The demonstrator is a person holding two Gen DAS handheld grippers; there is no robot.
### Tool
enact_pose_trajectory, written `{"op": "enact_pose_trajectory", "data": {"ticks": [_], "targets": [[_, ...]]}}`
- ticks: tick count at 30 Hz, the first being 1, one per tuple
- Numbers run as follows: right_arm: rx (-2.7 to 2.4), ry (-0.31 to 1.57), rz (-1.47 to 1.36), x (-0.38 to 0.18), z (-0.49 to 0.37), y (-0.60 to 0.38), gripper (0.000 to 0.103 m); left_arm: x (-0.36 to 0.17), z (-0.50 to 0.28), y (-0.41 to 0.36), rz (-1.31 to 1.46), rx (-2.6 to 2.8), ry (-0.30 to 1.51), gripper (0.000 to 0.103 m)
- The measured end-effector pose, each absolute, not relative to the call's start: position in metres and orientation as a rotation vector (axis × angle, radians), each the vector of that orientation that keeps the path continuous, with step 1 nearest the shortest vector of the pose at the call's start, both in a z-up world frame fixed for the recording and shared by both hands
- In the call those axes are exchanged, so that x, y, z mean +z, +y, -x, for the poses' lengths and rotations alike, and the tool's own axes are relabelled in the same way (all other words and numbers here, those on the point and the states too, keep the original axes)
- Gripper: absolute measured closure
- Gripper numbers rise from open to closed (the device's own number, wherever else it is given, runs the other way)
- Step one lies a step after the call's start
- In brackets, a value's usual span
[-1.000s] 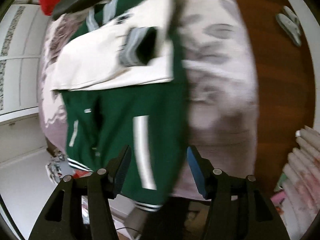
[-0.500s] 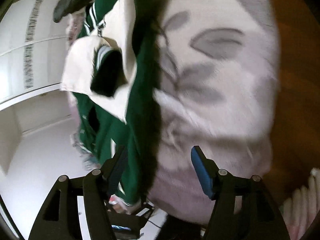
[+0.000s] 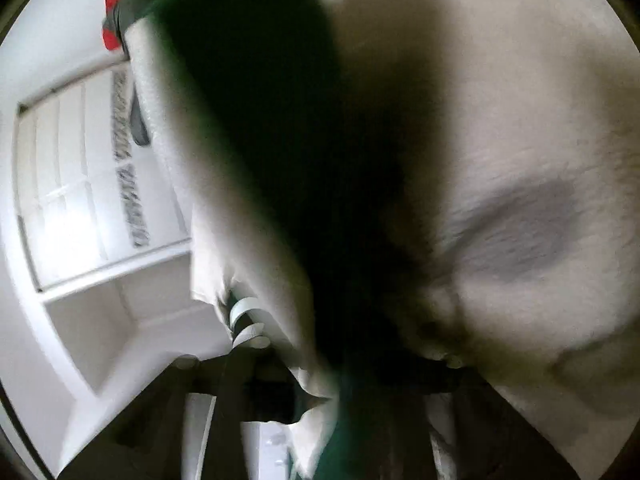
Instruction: Fold large clothes
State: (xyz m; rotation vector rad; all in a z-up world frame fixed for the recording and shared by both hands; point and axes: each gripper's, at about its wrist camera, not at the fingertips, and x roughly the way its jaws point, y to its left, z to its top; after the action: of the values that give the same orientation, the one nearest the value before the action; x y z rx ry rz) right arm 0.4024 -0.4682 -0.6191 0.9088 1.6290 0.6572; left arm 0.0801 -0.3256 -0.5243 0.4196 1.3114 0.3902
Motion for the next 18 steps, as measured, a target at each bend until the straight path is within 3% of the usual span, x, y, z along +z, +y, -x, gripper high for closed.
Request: {"op": "enact_pose_trajectory", "data": {"ticks": [5, 11, 15, 18], "targets": [[0.671, 1.576, -0.779, -0.527, -0.397, -0.428, 0.088, -0.487, -0.068, -0.294, -0.319, 0.294, 1.286, 0.085], [0.668, 1.553, -0.611, -0.423, -0.416, -0.286, 0.088, -0.438, -0.053, -0.194, -0.068, 0.200, 1.243, 0.085], [0.610, 1.557, -0.433, -0.411, -0.440, -0.155, 0.088, -0.437, -0.048, -0.089, 0.124, 0.222, 1.219, 0.085], [0.543, 1.594, -0.277, -0.443, -0.452, -0.057, 0.088, -0.472, -0.046, -0.001, 0.306, 0.249, 1.235, 0.085]]}}
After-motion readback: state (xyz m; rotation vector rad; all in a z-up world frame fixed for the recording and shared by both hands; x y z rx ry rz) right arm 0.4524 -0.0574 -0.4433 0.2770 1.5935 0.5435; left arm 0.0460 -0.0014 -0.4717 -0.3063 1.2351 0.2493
